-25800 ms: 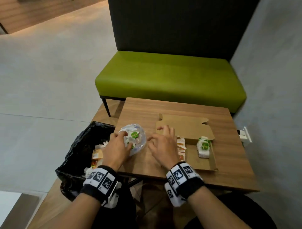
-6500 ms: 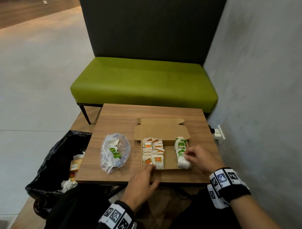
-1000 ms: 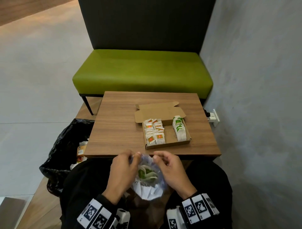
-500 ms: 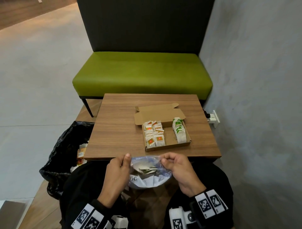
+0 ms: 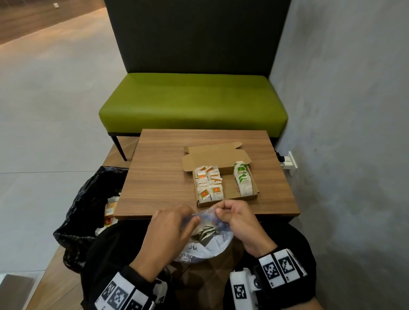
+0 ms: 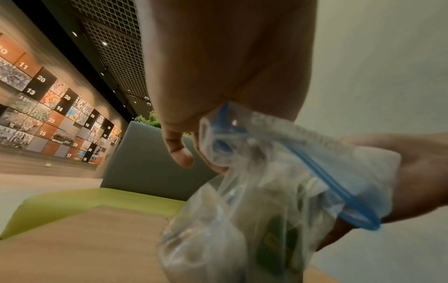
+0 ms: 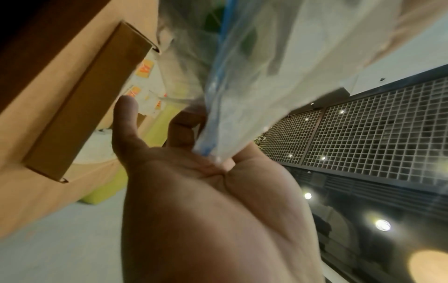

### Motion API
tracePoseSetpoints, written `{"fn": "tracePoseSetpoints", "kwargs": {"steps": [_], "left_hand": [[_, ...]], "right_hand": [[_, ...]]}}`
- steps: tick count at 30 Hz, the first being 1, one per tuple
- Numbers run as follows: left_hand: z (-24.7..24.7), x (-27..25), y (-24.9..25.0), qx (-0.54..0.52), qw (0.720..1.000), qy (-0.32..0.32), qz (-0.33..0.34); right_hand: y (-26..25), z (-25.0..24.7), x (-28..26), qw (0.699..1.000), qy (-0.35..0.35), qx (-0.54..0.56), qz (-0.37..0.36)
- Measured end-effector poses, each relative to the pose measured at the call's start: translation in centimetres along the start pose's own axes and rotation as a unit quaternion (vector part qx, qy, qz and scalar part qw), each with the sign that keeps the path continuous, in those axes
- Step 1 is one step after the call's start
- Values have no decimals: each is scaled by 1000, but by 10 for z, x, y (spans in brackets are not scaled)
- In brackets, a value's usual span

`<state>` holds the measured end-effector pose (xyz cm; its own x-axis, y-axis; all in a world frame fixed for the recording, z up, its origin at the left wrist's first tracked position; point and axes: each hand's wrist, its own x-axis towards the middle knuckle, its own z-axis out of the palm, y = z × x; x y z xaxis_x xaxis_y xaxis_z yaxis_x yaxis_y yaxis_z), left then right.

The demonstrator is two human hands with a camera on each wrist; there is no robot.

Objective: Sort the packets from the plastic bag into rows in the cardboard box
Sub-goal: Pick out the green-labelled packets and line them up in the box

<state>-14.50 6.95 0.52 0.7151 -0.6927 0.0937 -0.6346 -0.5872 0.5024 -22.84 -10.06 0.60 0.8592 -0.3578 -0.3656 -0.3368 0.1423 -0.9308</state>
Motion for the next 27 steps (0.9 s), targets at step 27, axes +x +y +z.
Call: {"fn": "tracePoseSetpoints", "kwargs": {"steps": [27], "left_hand": [[12, 42, -1, -290, 949, -28, -123]], "right_hand": [[22, -5, 46, 987, 93, 74, 112]]}}
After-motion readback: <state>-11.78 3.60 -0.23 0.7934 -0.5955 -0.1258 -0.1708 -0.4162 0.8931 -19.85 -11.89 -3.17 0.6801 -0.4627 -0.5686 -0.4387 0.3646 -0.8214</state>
